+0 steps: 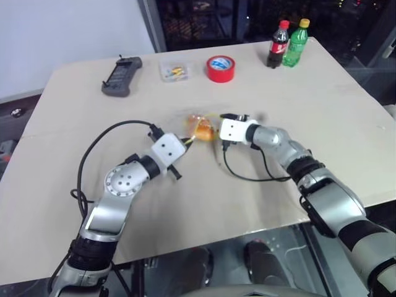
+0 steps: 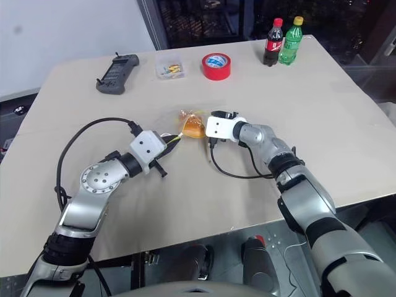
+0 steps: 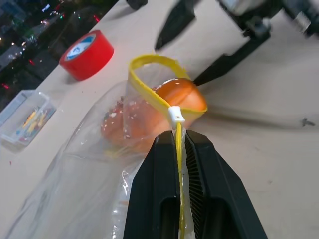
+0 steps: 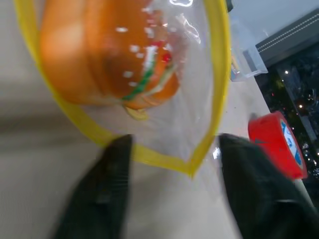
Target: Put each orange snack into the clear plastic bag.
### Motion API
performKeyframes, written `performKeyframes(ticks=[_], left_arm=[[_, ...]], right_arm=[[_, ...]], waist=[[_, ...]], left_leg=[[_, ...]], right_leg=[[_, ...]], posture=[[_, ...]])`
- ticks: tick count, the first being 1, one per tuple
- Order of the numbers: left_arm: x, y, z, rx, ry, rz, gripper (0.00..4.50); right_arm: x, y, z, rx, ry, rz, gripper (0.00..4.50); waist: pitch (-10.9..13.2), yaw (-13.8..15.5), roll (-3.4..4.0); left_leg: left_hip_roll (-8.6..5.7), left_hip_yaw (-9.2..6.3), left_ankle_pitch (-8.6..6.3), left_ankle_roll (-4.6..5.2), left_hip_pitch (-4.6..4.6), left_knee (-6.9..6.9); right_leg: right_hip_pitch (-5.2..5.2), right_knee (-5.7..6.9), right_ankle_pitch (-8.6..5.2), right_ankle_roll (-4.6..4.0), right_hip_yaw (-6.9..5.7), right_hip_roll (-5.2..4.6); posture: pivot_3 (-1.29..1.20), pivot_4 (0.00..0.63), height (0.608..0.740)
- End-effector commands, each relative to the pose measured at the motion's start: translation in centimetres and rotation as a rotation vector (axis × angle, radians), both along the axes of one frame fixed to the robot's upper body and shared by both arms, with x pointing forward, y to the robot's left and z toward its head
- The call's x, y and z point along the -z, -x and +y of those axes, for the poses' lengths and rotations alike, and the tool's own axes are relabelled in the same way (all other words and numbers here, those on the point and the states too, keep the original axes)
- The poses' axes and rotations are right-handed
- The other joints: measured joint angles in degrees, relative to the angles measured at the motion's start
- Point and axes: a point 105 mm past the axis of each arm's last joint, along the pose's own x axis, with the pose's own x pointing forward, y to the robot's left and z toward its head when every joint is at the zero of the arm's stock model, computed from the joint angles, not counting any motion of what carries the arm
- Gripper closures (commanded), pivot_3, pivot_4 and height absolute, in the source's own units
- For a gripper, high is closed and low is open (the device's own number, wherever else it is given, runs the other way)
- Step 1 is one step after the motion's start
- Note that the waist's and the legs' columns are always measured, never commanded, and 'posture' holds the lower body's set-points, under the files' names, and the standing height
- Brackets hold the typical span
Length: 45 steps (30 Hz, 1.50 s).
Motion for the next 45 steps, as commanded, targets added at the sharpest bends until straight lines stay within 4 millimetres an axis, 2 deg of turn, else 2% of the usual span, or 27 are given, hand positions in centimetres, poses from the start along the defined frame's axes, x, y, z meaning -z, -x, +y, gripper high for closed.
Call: performKeyframes(ticks=[1,2,3,9,13,16,17,18,27,29,31,32,36,43,45], left_arm=[[-1.5,0.9,0.0,0.037,0.011,-0.057,4.18],[-1.5,1.0,0.0,0.040,0.012,-0.057,4.18],[-1.5,1.1,0.1,0.042,0.012,-0.055,4.18],[-1.4,1.3,0.8,0.038,0.017,-0.049,4.18],[-1.4,1.1,1.2,0.023,0.021,-0.051,4.18],[-1.3,1.1,1.1,0.030,0.018,-0.052,4.18],[-1.3,1.1,1.1,0.033,0.017,-0.052,4.18],[-1.3,1.1,1.1,0.036,0.015,-0.052,4.18],[-1.6,1.2,0.8,0.050,0.017,-0.060,4.18],[-1.6,1.2,0.8,0.050,0.020,-0.061,4.18],[-1.7,1.3,0.8,0.046,0.024,-0.062,4.18],[-1.9,1.2,0.8,0.037,0.046,-0.061,4.18],[-3.2,0.8,0.9,0.011,0.174,-0.044,4.18],[-6.0,-0.3,0.4,0.063,0.383,0.000,4.18],[-7.7,-1.2,0.5,0.078,0.478,0.006,4.18]], right_arm=[[-1.6,-0.3,0.6,-0.021,-0.018,-0.056,3.82],[-1.6,-0.3,0.6,-0.021,-0.017,-0.057,4.31],[-1.6,-0.3,0.5,-0.020,-0.014,-0.058,4.42],[-1.6,-0.5,0.2,-0.008,-0.030,-0.058,4.42],[-1.8,-0.2,0.0,-0.029,-0.074,0.018,4.42],[-1.8,0.0,0.1,-0.041,-0.105,0.033,3.73],[-1.9,0.0,0.1,-0.036,-0.109,0.024,3.24],[-1.8,0.0,0.2,-0.028,-0.121,0.023,2.95],[-2.1,-0.2,1.5,-0.011,-0.165,0.030,2.95],[-2.2,-0.2,1.7,-0.010,-0.166,0.028,3.46],[-2.3,-0.2,1.7,-0.011,-0.170,0.027,4.22],[-2.5,-0.3,1.5,-0.008,-0.173,0.020,4.46],[-4.5,-1.0,0.0,0.017,-0.185,-0.033,4.46],[-10.5,-1.5,-2.8,0.027,-0.171,-0.174,4.46],[-12.4,-1.5,-3.5,0.028,-0.143,-0.199,4.46]], waist=[[0.0,0.0,0.00],[0.0,0.0,0.01],[0.0,0.0,0.01],[0.0,0.0,0.01],[0.0,0.0,0.01],[0.0,0.0,0.02],[0.0,0.0,0.02],[0.0,0.0,0.02],[0.0,0.0,0.02],[0.0,0.0,0.02],[0.0,0.0,0.02],[0.0,0.0,0.02],[0.0,0.1,0.02],[0.0,-0.2,0.01],[0.0,0.0,0.01]], left_leg=[[0.00,0.00,0.00,0.00,0.00,-0.01],[0.00,-0.01,0.00,0.00,0.00,-0.01],[0.00,-0.01,0.00,0.00,0.00,-0.01],[0.00,0.00,0.00,0.00,0.01,-0.02],[0.00,0.00,0.00,-0.01,0.01,-0.02],[0.00,-0.01,0.00,0.00,0.01,-0.02],[0.00,-0.01,0.00,0.00,0.01,-0.02],[0.00,-0.01,0.00,0.00,0.01,-0.02],[0.00,-0.01,0.00,-0.01,0.01,-0.02],[0.00,-0.01,0.00,0.00,0.02,-0.02],[0.00,-0.01,0.00,0.00,0.01,-0.02],[0.00,-0.01,0.00,-0.01,0.01,-0.02],[0.00,-0.01,0.00,-0.01,0.01,-0.01],[0.02,-0.02,0.00,-0.01,0.01,0.01],[0.02,-0.04,0.00,-0.01,0.01,0.01]], right_leg=[[0.00,0.00,0.00,0.00,0.00,0.00],[0.00,0.00,0.00,0.00,0.00,0.00],[0.00,0.00,0.00,0.00,0.00,0.01],[0.00,0.00,0.00,0.00,0.00,0.01],[0.01,0.00,0.00,0.00,0.00,0.01],[0.00,0.00,0.00,0.00,0.00,0.01],[0.00,0.00,0.00,0.00,0.00,0.01],[0.00,0.00,0.00,0.00,0.00,0.01],[0.00,0.01,0.00,0.00,0.00,0.02],[0.00,0.01,0.00,0.00,0.01,0.01],[0.00,0.00,0.00,0.00,0.00,0.01],[0.00,0.01,0.00,0.00,0.00,0.02],[0.00,0.01,0.00,0.00,0.00,0.01],[0.01,0.00,0.00,0.00,0.00,0.01],[0.00,0.01,0.00,0.00,-0.02,0.01]], posture=[[0.00,0.150,0.740],[0.00,0.150,0.740],[0.00,0.150,0.740],[0.00,0.150,0.740],[0.00,0.150,0.740],[0.00,0.150,0.740],[0.00,0.150,0.740],[0.00,0.150,0.740],[0.00,0.150,0.740],[0.00,0.150,0.740],[0.00,0.150,0.740],[0.00,0.150,0.740],[0.00,0.150,0.740],[0.00,0.150,0.740],[0.00,0.150,0.740]])
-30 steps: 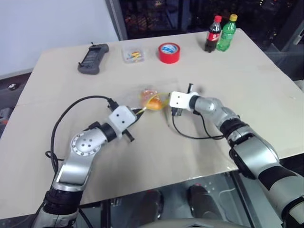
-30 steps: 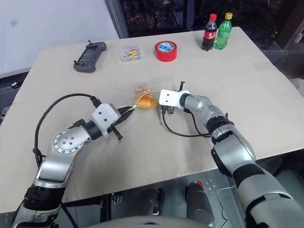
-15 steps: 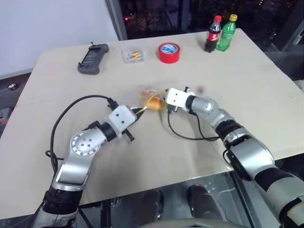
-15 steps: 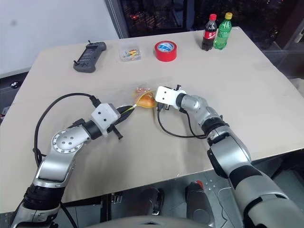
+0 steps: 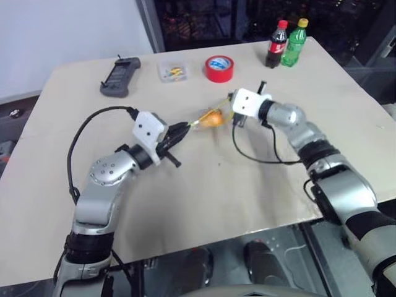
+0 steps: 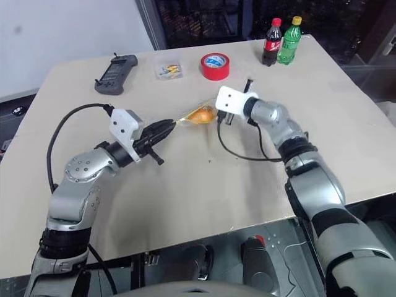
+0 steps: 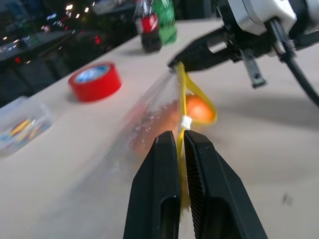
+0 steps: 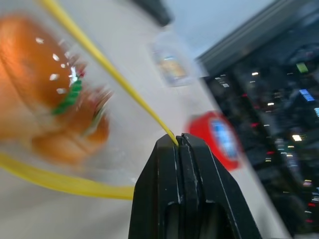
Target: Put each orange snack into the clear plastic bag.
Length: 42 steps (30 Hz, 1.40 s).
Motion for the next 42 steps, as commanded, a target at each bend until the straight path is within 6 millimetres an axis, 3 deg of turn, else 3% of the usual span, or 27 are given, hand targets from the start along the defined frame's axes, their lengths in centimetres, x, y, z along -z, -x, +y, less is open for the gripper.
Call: performKeyframes(ticks=[1,8,15,18,19,20,21,22,23,26,31,35,42], left_arm=[[-4.0,-1.0,0.6,0.008,0.161,-0.035,4.18],[-4.5,-2.0,0.3,0.078,0.335,0.095,4.18],[-2.6,-2.2,0.5,0.054,0.275,0.118,4.18],[-2.4,-2.0,0.5,0.052,0.258,0.112,4.18],[-2.4,-2.0,0.6,0.052,0.256,0.110,4.18],[-2.4,-2.0,0.6,0.053,0.254,0.110,4.18],[-2.4,-1.9,0.6,0.054,0.250,0.109,4.18],[-2.4,-1.9,0.6,0.055,0.247,0.107,4.18],[-2.4,-1.8,0.6,0.056,0.245,0.105,4.18],[-2.5,-1.6,0.6,0.060,0.236,0.096,4.18],[-2.7,-1.3,0.4,0.067,0.233,0.088,4.18],[-2.7,-1.3,0.5,0.063,0.231,0.088,4.18],[-2.6,-1.1,0.5,0.068,0.218,0.087,4.18]], right_arm=[[-4.7,0.1,-0.7,-0.007,0.016,-0.071,4.46],[-4.1,1.3,-2.2,-0.039,0.189,0.053,4.46],[-2.4,2.4,-3.7,-0.023,0.198,0.163,4.46],[-2.6,3.4,-4.2,-0.033,0.168,0.166,3.29],[-2.7,3.7,-4.4,-0.036,0.159,0.172,3.29],[-3.0,4.1,-4.7,-0.038,0.153,0.162,2.68],[-3.2,4.4,-5.0,-0.038,0.148,0.155,2.57],[-3.3,4.7,-5.4,-0.035,0.151,0.146,2.11],[-3.4,5.0,-5.7,-0.031,0.158,0.136,2.11],[-3.8,5.5,-6.2,-0.011,0.117,0.122,0.90],[-2.0,7.3,-6.3,-0.031,0.143,0.181,0.90],[-0.7,7.5,-6.6,-0.012,0.166,0.210,0.90],[0.1,5.1,-6.9,0.084,0.124,0.175,0.90]], waist=[[0.0,0.2,-0.01],[0.0,0.1,-0.02],[0.0,0.3,-0.02],[0.0,0.5,-0.03],[0.0,0.7,-0.03],[0.0,0.7,-0.03],[0.0,0.8,-0.03],[0.0,0.8,-0.03],[0.0,0.8,-0.03],[0.0,1.1,-0.03],[0.0,1.7,-0.03],[0.0,2.0,-0.03],[0.0,1.9,-0.04]], left_leg=[[0.00,0.00,0.00,0.00,-0.01,0.02],[-0.01,-0.01,-0.01,0.01,-0.07,0.07],[-0.01,-0.01,-0.01,0.01,-0.07,0.10],[-0.01,-0.01,-0.01,0.01,-0.08,0.11],[-0.01,-0.01,-0.01,0.01,-0.10,0.10],[-0.01,-0.01,-0.01,0.01,-0.10,0.11],[-0.01,0.00,-0.01,0.01,-0.10,0.11],[-0.01,0.00,-0.01,0.01,-0.10,0.11],[-0.01,0.00,-0.01,0.01,-0.10,0.11],[-0.01,-0.01,-0.01,0.01,-0.10,0.10],[-0.01,0.00,-0.01,0.01,-0.10,0.10],[-0.01,0.02,-0.01,0.01,-0.10,0.12],[-0.01,0.03,-0.01,0.00,-0.09,0.11]], right_leg=[[0.00,0.01,0.00,0.00,-0.01,0.00],[-0.02,-0.04,0.00,0.00,0.00,-0.02],[0.00,-0.02,0.00,0.00,-0.01,-0.03],[0.00,-0.02,0.00,0.00,-0.01,-0.04],[0.00,-0.03,0.00,0.00,-0.02,-0.04],[0.00,-0.03,0.00,0.00,-0.02,-0.04],[0.00,-0.03,0.00,0.00,-0.01,-0.05],[0.00,-0.02,0.00,0.00,-0.02,-0.05],[0.00,-0.02,0.00,0.00,-0.02,-0.05],[0.00,-0.03,0.00,0.00,-0.03,-0.05],[0.00,-0.03,0.00,0.00,-0.02,-0.06],[0.01,-0.03,0.00,0.00,-0.02,-0.06],[0.01,-0.02,0.00,0.00,-0.01,-0.06]], posture=[[0.00,0.150,0.740],[0.00,0.150,0.740],[0.00,0.150,0.740],[0.00,0.150,0.740],[0.00,0.150,0.740],[0.00,0.150,0.740],[0.00,0.150,0.740],[0.00,0.150,0.740],[0.00,0.150,0.740],[0.00,0.150,0.740],[0.00,0.150,0.740],[0.00,0.150,0.740],[0.00,0.150,0.740]])
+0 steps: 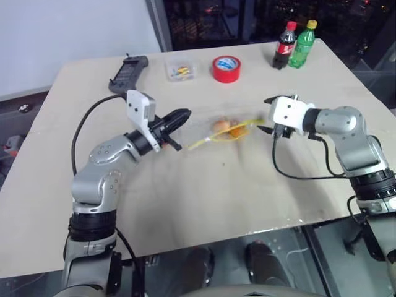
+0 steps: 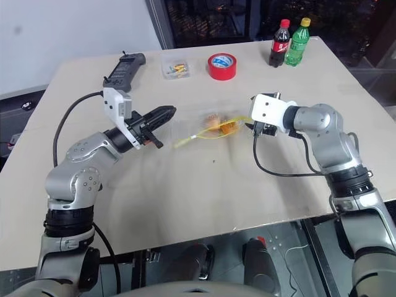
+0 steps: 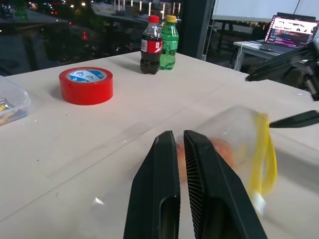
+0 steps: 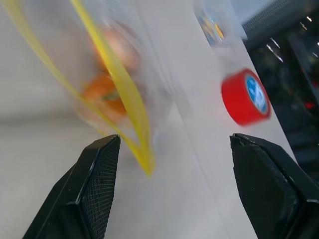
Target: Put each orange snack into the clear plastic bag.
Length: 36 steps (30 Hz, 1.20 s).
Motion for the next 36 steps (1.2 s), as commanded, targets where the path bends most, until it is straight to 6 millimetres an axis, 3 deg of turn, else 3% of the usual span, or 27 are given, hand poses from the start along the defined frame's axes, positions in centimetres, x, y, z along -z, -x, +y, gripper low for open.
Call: performKeyframes(ticks=[1,11,13,15,19,23,30,36], left_arm=[[-1.2,0.6,0.0,0.009,-0.011,-0.061,4.18],[-1.2,0.7,0.4,-0.015,-0.005,-0.057,4.18],[-0.9,0.9,0.4,-0.016,-0.036,-0.063,4.18],[0.7,1.7,-0.4,0.020,-0.177,-0.095,4.18],[4.3,4.2,-2.2,0.140,-0.443,-0.170,3.03],[5.2,4.2,-3.3,0.057,-0.584,-0.318,1.34],[7.7,5.4,-5.2,0.178,-0.734,-0.375,1.34],[9.2,6.0,-5.5,0.248,-0.803,-0.342,1.34]], right_arm=[[-1.1,-0.8,0.3,0.010,-0.005,-0.066,0.90],[0.3,-0.2,0.6,-0.043,0.029,-0.036,0.90],[0.4,-0.1,0.1,-0.032,0.022,-0.025,0.90],[1.0,0.2,-0.5,-0.026,0.027,-0.005,0.90],[1.6,0.6,-0.3,-0.036,0.018,0.017,0.81],[1.6,0.7,0.0,-0.032,-0.004,0.022,0.81],[1.9,0.9,0.1,-0.024,-0.010,0.041,0.81],[2.6,2.2,-0.6,-0.036,-0.009,0.079,0.81]], waist=[[0.0,0.0,0.00],[0.0,0.0,-0.01],[0.0,0.0,-0.01],[0.0,0.0,-0.01],[0.0,0.0,0.01],[0.0,0.4,0.00],[0.0,0.6,0.01],[0.0,0.8,0.01]], left_leg=[[0.00,0.00,0.00,0.00,0.00,0.00],[0.00,-0.01,0.00,0.00,-0.01,0.00],[0.00,0.00,0.00,0.00,-0.01,0.00],[0.00,-0.01,0.00,0.00,-0.01,-0.01],[0.00,0.03,0.00,0.00,0.01,-0.08],[0.00,0.03,0.00,0.00,0.03,-0.08],[0.00,0.04,-0.01,0.01,0.02,-0.10],[0.00,0.04,-0.01,0.01,0.02,-0.11]], right_leg=[[0.00,0.00,0.00,0.00,0.01,0.00],[0.00,-0.01,0.00,0.00,0.00,0.00],[0.00,-0.02,0.00,0.00,0.00,0.00],[0.00,-0.02,0.00,0.00,0.00,0.00],[0.00,-0.06,0.00,0.00,0.04,-0.01],[0.01,-0.04,0.02,-0.03,0.04,0.00],[0.00,-0.06,0.02,-0.03,0.04,-0.01],[0.01,-0.06,0.02,-0.03,0.04,-0.01]], posture=[[0.00,0.150,0.740],[0.00,0.150,0.740],[0.00,0.150,0.740],[0.00,0.150,0.740],[0.00,0.150,0.740],[0.00,0.150,0.740],[0.00,0.150,0.740],[0.00,0.150,0.740]])
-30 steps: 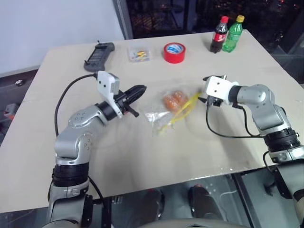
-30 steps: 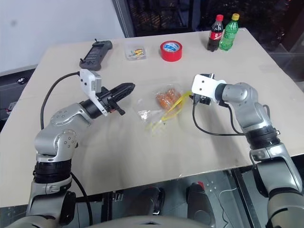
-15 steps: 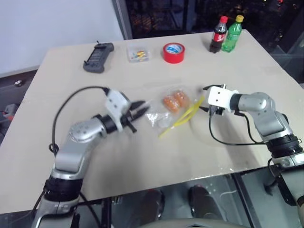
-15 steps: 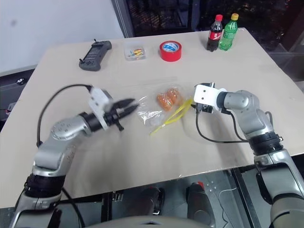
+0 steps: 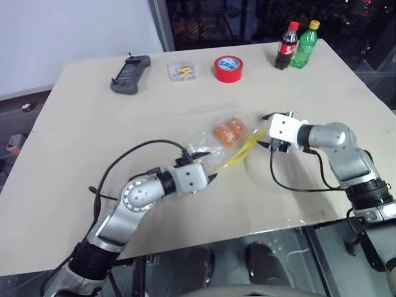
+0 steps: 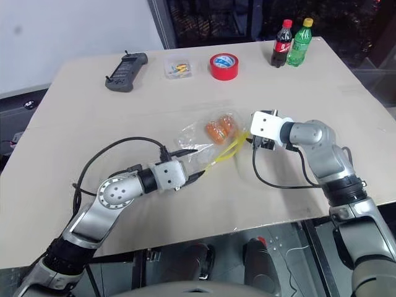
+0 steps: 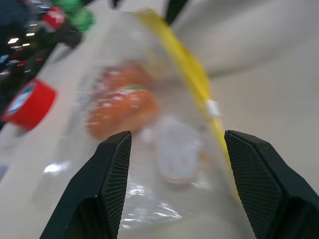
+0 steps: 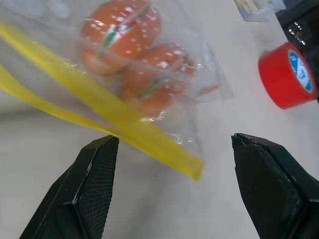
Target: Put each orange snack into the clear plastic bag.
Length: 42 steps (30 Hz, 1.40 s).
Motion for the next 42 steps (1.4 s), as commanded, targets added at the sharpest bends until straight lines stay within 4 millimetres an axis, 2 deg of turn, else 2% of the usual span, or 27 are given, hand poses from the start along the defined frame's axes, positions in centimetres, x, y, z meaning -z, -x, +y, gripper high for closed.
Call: performKeyframes(ticks=[1,5,7,12,20,23,27,28,32,35,38,40,42], left_arm=[[0.2,0.5,-0.5,0.028,-0.029,-0.006,1.34],[0.9,0.3,-0.5,0.011,-0.064,-0.003,1.34],[1.2,0.0,-0.6,-0.003,-0.079,-0.004,1.34],[1.7,-0.6,-1.0,-0.030,-0.097,-0.023,1.34],[3.1,-1.8,-1.6,-0.077,-0.116,-0.043,1.34],[3.6,-2.0,-1.1,-0.102,-0.137,-0.039,2.14],[3.8,-2.5,-0.6,-0.128,-0.144,-0.043,4.10],[3.8,-2.6,-0.5,-0.134,-0.143,-0.045,4.45],[3.6,-3.3,-0.1,-0.154,-0.133,-0.053,4.45],[2.1,-3.5,-0.1,-0.145,-0.054,-0.064,4.45],[-1.1,-4.1,0.1,-0.155,0.120,-0.066,4.45],[-3.6,-4.4,0.8,-0.130,0.202,-0.045,4.45],[-5.1,-4.8,1.4,-0.094,0.224,-0.024,4.45]], right_arm=[[-1.4,1.3,-0.4,-0.021,-0.036,-0.018,0.81],[-1.5,2.8,-1.1,-0.018,-0.102,0.035,0.81],[-1.5,4.2,-1.7,-0.022,-0.148,0.084,0.81],[-1.2,8.0,-1.1,-0.089,-0.239,0.223,0.81],[-1.0,9.0,0.2,-0.096,-0.262,0.240,0.81],[-0.9,8.8,0.0,-0.078,-0.254,0.226,0.81],[-1.0,8.5,0.2,-0.072,-0.255,0.215,0.81],[-1.0,8.5,0.3,-0.072,-0.256,0.213,0.81],[-1.0,8.4,0.6,-0.066,-0.268,0.198,0.81],[-1.0,8.6,1.0,-0.066,-0.277,0.180,0.81],[-1.0,8.4,1.3,-0.053,-0.283,0.140,0.81],[-1.3,7.7,1.5,-0.025,-0.288,0.079,0.81],[-1.6,6.4,1.2,0.028,-0.262,-0.007,0.81]], waist=[[0.0,0.2,0.00],[0.0,0.7,0.00],[0.0,1.0,0.00],[0.0,1.2,0.00],[0.0,1.4,-0.01],[-0.1,1.6,-0.01],[-0.1,1.6,0.03],[-0.1,1.7,0.06],[-0.1,1.7,0.06],[-0.1,1.6,0.06],[-0.1,1.6,0.02],[-0.1,1.7,-0.02],[0.0,1.7,-0.02]], left_leg=[[0.00,0.00,0.00,0.00,0.00,0.00],[0.00,-0.01,0.00,0.00,0.01,0.00],[0.00,-0.01,0.00,0.01,0.00,0.01],[0.00,-0.01,-0.01,0.03,0.01,0.03],[0.01,-0.02,-0.05,0.08,0.24,0.11],[0.01,-0.04,-0.05,0.09,0.24,0.14],[0.01,-0.04,-0.05,0.08,0.28,0.14],[0.02,-0.04,-0.05,0.09,0.35,0.14],[0.02,-0.04,-0.21,0.34,0.88,0.05],[0.05,-0.05,-0.24,0.37,1.12,0.04],[0.06,-0.09,-0.24,0.37,1.12,0.05],[0.06,-0.10,-0.22,0.35,1.02,0.07],[0.05,-0.13,-0.09,0.13,0.88,0.11]], right_leg=[[0.00,0.00,0.00,0.00,0.00,0.00],[0.00,0.01,0.00,0.00,-0.01,0.01],[0.01,0.00,0.00,0.00,-0.01,0.01],[0.04,0.00,0.00,0.00,-0.02,-0.02],[0.32,-0.02,0.01,0.03,-0.09,-0.05],[0.34,-0.02,0.01,0.04,-0.12,-0.05],[0.35,0.00,0.01,0.04,-0.12,-0.04],[0.42,-0.01,0.01,0.04,-0.12,-0.04],[0.99,-0.11,0.00,0.06,-0.12,-0.06],[1.22,-0.11,-0.01,0.08,-0.15,-0.05],[1.24,-0.11,-0.01,0.08,-0.19,-0.03],[1.15,-0.11,-0.01,0.08,-0.21,-0.03],[1.03,-0.11,0.00,0.07,-0.25,-0.03]], posture=[[0.00,0.150,0.740],[0.00,0.150,0.740],[0.00,0.150,0.740],[0.00,0.150,0.740],[0.00,0.150,0.740],[0.00,0.150,0.740],[0.00,0.150,0.740],[0.00,0.150,0.740],[0.00,0.150,0.740],[0.00,0.150,0.740],[0.00,0.150,0.740],[0.00,0.150,0.740],[0.00,0.150,0.740]])
